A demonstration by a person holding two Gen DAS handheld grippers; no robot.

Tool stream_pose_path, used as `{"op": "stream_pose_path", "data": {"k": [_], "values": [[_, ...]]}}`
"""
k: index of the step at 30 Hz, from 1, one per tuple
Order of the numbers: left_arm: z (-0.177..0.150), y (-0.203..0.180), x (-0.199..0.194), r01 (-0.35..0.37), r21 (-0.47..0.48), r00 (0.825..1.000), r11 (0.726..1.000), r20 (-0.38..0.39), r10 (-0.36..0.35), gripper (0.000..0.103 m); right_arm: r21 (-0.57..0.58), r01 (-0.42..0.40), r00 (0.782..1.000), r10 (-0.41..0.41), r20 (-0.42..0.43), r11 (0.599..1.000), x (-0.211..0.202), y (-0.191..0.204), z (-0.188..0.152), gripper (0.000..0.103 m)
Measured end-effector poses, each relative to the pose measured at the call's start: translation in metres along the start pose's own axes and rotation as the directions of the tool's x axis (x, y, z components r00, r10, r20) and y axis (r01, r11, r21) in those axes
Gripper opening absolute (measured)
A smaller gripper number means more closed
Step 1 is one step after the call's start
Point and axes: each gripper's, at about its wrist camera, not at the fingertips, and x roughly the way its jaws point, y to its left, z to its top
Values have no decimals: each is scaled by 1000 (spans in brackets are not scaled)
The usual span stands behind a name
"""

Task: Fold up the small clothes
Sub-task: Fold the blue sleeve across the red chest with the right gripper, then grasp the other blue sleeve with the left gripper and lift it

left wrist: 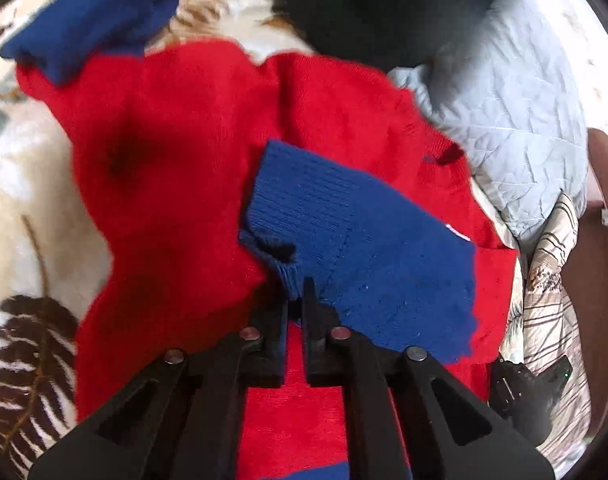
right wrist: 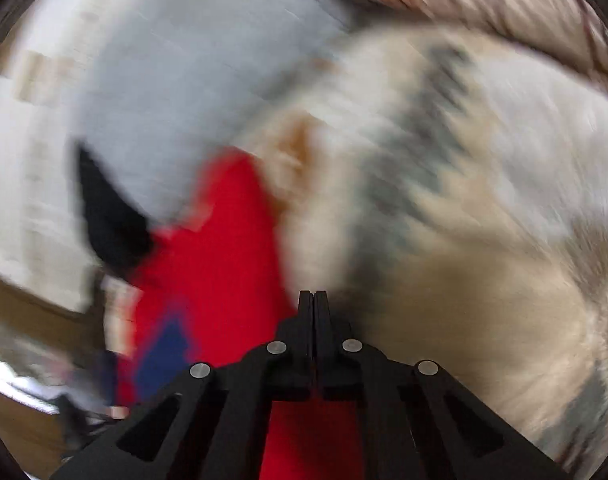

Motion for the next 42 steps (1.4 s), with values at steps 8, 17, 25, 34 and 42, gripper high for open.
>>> {"op": "stream_pose_path", "data": {"k": [8, 17, 25, 34, 42], "values": [[1, 6, -39, 91, -17, 993, 996, 74, -90, 8, -194, -129, 986, 146, 77, 973, -26, 57, -14, 10], [16, 13, -21, 77, 11, 997, 997, -14, -76, 10, -284, -26, 999, 34, 23, 959, 14, 93, -44, 16], [71, 124, -104, 106, -224, 979, 969, 192, -63, 52, -370, -223, 971, 173, -164, 902, 69, 162, -88, 19], [119, 185, -63, 264, -455, 964, 850, 141, -224, 55, -338, -253, 965, 214, -149, 907, 90, 145, -109, 20], [129, 209, -86, 290, -491, 953, 821, 228, -201, 10, -342, -252, 966, 215, -144, 905, 89, 147, -109, 20]]}}
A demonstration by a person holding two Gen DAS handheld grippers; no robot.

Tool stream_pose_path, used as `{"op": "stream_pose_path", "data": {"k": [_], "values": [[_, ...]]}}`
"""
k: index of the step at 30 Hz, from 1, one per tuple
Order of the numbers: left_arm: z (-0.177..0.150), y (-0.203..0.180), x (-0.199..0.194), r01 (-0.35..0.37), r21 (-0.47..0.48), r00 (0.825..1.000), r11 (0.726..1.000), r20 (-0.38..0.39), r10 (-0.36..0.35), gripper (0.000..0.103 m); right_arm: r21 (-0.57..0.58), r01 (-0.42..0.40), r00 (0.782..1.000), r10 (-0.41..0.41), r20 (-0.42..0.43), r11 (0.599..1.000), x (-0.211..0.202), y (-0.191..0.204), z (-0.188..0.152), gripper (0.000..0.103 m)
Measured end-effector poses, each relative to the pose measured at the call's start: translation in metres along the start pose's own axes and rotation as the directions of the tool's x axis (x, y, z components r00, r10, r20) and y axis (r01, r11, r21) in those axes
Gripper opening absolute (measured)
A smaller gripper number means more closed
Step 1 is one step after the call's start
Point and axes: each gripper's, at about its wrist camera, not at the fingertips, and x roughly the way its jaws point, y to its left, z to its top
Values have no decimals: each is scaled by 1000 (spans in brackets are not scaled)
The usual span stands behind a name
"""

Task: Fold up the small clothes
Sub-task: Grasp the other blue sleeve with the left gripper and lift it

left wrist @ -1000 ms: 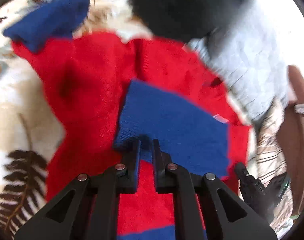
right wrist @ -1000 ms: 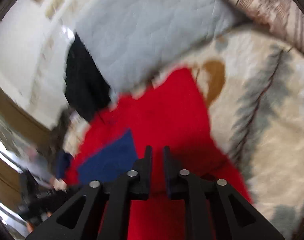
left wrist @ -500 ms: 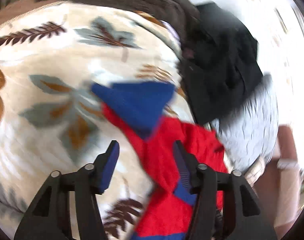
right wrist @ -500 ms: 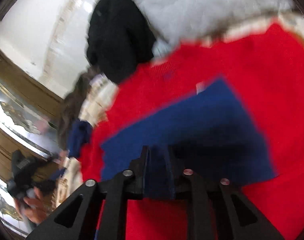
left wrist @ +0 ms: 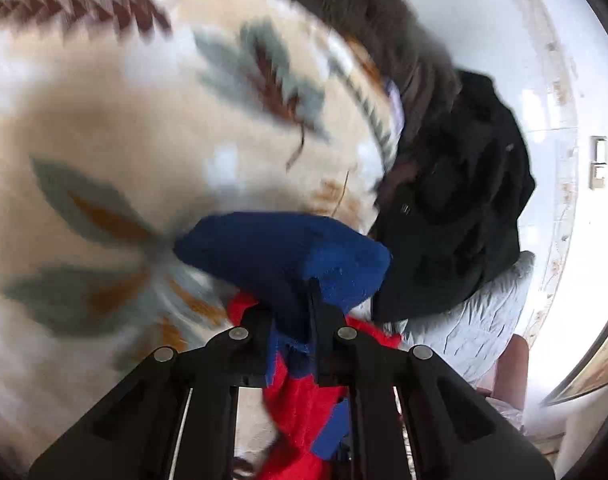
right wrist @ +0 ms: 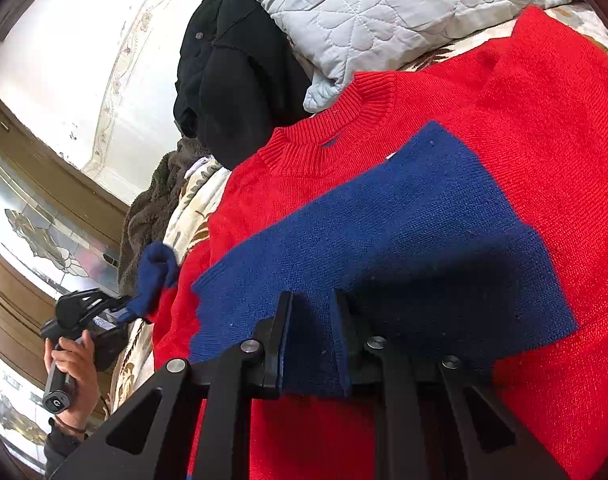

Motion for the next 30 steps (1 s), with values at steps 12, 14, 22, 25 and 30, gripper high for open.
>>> {"op": "stream_pose_path", "data": {"k": [12, 14, 22, 25, 30], "values": [[50, 75, -107, -5, -81, 992, 997, 122, 15, 9, -6, 11, 1000, -11, 3, 1000, 0, 1, -1, 20], [48, 72, -110, -42, -24, 993, 999, 109, 45, 9, -7, 14, 1000, -14, 3, 1000, 0, 2, -1, 20], [14, -10, -53, -50, 173, 998, 984, -32, 56, 58, -1, 6, 1000, -6, 5, 1000, 0, 0, -1, 20], [13, -38, -9, -183, 247, 975, 951, -80, 208, 60, 6, -3, 1000, 3, 7, 1000, -1, -1, -1, 20], [15, -57, 55, -501, 372, 832, 782, -43, 553, 60, 28, -35, 999, 34, 11, 999, -1, -6, 0, 20]]}}
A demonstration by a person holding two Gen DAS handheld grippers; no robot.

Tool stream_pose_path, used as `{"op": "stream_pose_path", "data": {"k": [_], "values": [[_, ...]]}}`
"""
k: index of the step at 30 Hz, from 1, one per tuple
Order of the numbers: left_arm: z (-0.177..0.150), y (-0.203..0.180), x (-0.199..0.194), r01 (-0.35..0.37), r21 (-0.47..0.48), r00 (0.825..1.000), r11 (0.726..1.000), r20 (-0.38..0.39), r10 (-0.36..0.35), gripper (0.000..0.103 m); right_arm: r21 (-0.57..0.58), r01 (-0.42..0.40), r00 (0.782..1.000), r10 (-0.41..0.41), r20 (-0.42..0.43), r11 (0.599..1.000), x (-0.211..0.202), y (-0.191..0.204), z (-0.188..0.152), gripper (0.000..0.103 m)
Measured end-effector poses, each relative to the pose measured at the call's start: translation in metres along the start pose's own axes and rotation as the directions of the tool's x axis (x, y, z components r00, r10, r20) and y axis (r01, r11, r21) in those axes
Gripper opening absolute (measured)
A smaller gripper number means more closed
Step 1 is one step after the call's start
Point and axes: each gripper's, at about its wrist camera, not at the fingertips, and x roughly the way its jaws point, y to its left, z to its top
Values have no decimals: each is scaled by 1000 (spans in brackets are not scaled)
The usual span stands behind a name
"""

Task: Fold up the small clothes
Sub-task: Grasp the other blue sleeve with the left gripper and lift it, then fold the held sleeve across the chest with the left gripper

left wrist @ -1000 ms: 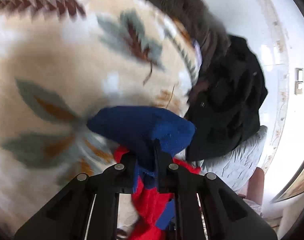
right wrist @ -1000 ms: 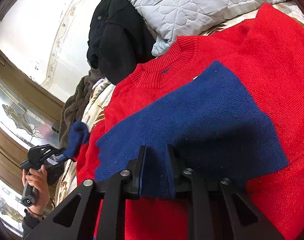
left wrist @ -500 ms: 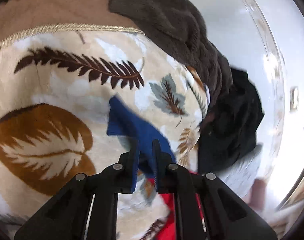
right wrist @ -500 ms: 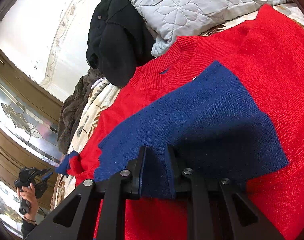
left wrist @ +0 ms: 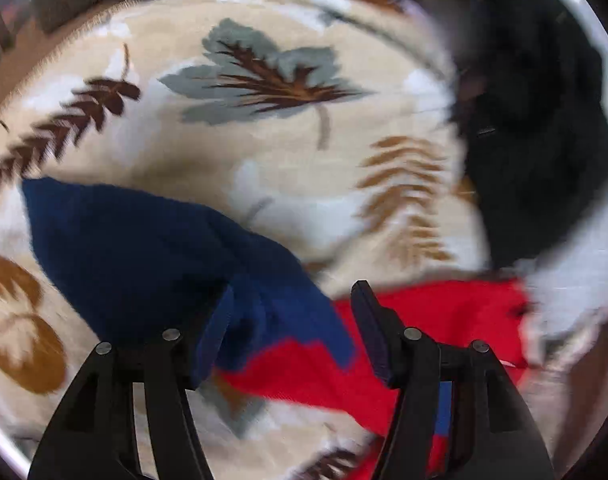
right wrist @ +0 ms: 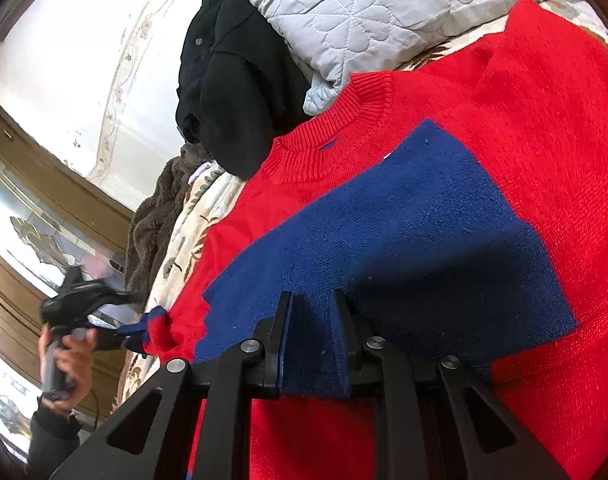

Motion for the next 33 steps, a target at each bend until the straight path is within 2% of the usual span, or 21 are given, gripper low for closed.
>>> {"op": "stream_pose_path", "data": {"k": [1, 2, 3, 6, 8, 10, 12, 14, 16, 19, 20, 22, 24, 25, 28, 30, 33], "values": [[2, -3, 6, -54, 14, 999, 998, -10, 54, 59, 4, -6, 1000, 6, 1, 1000, 0, -1, 0, 20], [3, -5, 10, -82, 20, 996, 996, -20, 82, 41, 9, -13, 1000, 13, 2, 1000, 0, -2, 0, 19], [1, -6, 11, -111, 37, 993, 993, -28, 112, 8, 12, -18, 1000, 18, 3, 1000, -1, -3, 0, 19], [-13, -2, -5, -103, 87, 995, 991, 9, 103, 6, 19, -27, 1000, 27, 6, 999, -1, -4, 0, 19], [-34, 13, -24, -73, 107, 997, 992, 46, 69, 6, 19, -27, 1000, 27, 6, 999, -1, -4, 0, 19], [-66, 42, -44, -6, 90, 997, 996, 72, -1, 6, 20, -28, 1000, 28, 7, 999, -2, -3, 0, 19], [-98, 72, -51, 62, 49, 996, 997, 57, -64, 6, 18, -26, 1000, 26, 7, 999, -2, -3, 0, 19], [-139, 110, -45, 179, -17, 984, 984, 21, -179, 6, 17, -23, 1000, 23, 7, 1000, -1, -2, -1, 19], [-164, 125, -41, 189, -65, 982, 980, -11, -190, 5, 15, -20, 1000, 20, 6, 1000, -1, -2, -1, 19], [-184, 153, -49, 261, -134, 965, 956, 31, -259, 5, 12, -14, 1000, 14, 6, 1000, -1, -1, 0, 19], [-186, 161, -56, 294, -175, 956, 940, 73, -285, 5, 12, -12, 1000, 12, 6, 1000, -1, -1, -1, 19], [-178, 171, -67, 344, -226, 937, 911, 142, -319, 15, 12, -11, 1000, 10, 6, 1000, -1, -1, -1, 19], [-163, 179, -70, 390, -273, 918, 879, 189, -348, 49, 13, -12, 1000, 11, 6, 1000, -1, -1, -1, 19], [-156, 180, -68, 401, -294, 913, 867, 198, -356, 53, 13, -12, 1000, 12, 6, 1000, -2, -1, -1, 19], [-128, 174, -54, 436, -355, 899, 827, 201, -389, 54, 19, -20, 1000, 20, 7, 1000, -2, -2, 0, 19], [-112, 164, -48, 417, -364, 909, 833, 179, -376, 56, 23, -27, 1000, 26, 7, 999, -2, -3, 0, 19], [-85, 140, -43, 288, -327, 957, 900, 124, -262, 55, 27, -33, 999, 33, 7, 999, -2, -5, 0, 19]]}}
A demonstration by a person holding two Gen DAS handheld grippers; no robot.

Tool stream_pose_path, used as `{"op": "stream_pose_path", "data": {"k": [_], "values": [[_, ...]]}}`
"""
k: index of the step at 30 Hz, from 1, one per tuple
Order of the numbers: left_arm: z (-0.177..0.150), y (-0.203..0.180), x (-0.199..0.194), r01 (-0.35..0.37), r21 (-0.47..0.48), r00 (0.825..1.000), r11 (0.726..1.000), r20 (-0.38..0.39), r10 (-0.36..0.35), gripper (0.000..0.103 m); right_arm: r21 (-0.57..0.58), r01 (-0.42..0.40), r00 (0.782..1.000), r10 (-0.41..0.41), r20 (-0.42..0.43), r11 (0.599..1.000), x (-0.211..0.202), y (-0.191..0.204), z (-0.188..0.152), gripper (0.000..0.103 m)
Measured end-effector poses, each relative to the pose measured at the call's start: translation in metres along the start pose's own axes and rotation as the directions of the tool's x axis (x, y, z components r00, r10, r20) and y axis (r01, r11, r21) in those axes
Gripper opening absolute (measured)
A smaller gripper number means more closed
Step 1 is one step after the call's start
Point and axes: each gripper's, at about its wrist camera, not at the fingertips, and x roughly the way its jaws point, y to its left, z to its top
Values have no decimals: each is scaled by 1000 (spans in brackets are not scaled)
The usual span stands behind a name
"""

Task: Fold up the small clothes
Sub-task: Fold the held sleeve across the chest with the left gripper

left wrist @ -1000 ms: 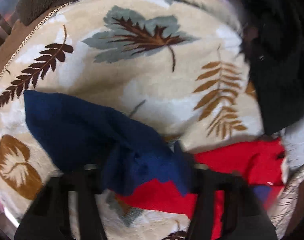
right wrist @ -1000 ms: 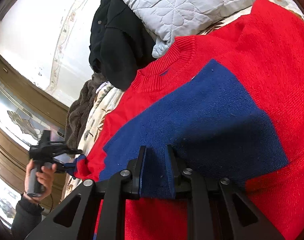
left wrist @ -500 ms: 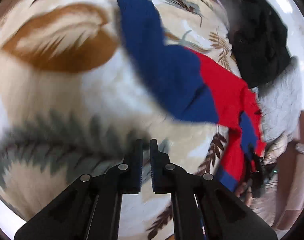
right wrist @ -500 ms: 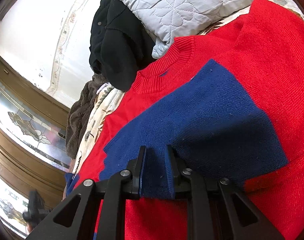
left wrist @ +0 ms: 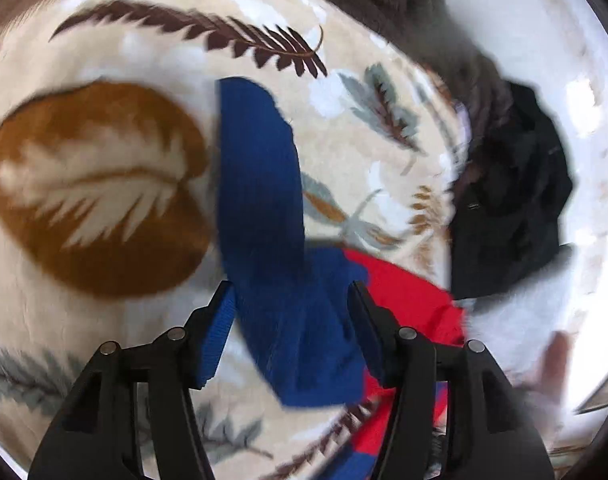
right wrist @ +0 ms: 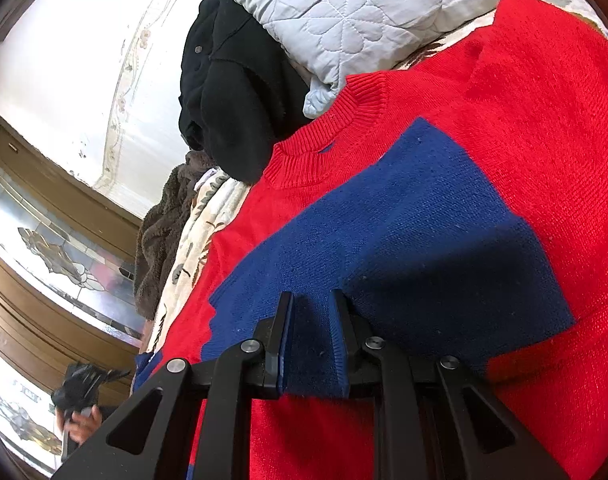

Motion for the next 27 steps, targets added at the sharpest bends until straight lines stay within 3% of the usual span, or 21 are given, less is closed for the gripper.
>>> {"op": "stream_pose_path", "data": {"k": [1, 2, 3, 5, 8, 14, 16, 18, 19, 21, 22, 23, 24, 27], "values": [[4, -4, 3, -31, 17, 1000, 999, 4, 31, 55, 2, -3, 1000, 3, 0, 1000, 0, -1, 0, 19], [6, -9, 4, -62, 38, 998, 997, 16, 61, 36, 2, -5, 1000, 5, 0, 1000, 0, -1, 0, 19], [7, -9, 2, -64, 51, 998, 997, 22, 63, 6, 4, -6, 1000, 6, 1, 1000, -1, -2, 0, 19], [6, -1, -11, -7, 59, 999, 998, 48, 4, 7, 4, -8, 1000, 8, 1, 1000, -1, -2, 0, 19], [-3, 38, -41, 129, 19, 980, 991, 148, -130, 7, 7, -13, 1000, 13, 2, 1000, -1, -3, 0, 19], [-23, 109, -35, 271, -145, 959, 952, 121, -255, 8, 9, -13, 1000, 13, -1, 1000, -1, -3, 0, 19], [-29, 107, -38, 313, -137, 946, 940, 134, -295, 19, 10, -10, 1000, 10, -3, 1000, -2, -3, 0, 19], [-32, 100, -37, 344, -139, 936, 929, 135, -326, 60, 11, -8, 1000, 8, -7, 1000, -2, -3, 1, 19], [-32, 93, -34, 333, -136, 939, 933, 135, -316, 64, 11, -6, 1000, 6, -8, 1000, -1, -2, 1, 19], [-27, 84, -28, 300, -131, 950, 945, 134, -283, 64, 13, -2, 1000, 2, -15, 1000, 0, -1, 2, 19], [-24, 79, -23, 289, -142, 953, 947, 133, -271, 62, 14, 1, 1000, 0, -18, 1000, 1, 0, 3, 19], [-21, 76, -20, 281, -160, 956, 946, 132, -262, 40, 14, 5, 1000, -5, -24, 1000, 1, 0, 4, 19], [-21, 73, -18, 292, -161, 953, 943, 126, -274, 6, 10, 17, 999, -16, -35, 1000, 2, 3, 5, 19], [-24, 45, -24, 270, -78, 958, 960, 122, -259, 5, -20, 66, 995, -67, -69, 998, -5, 11, 9, 20]]}}
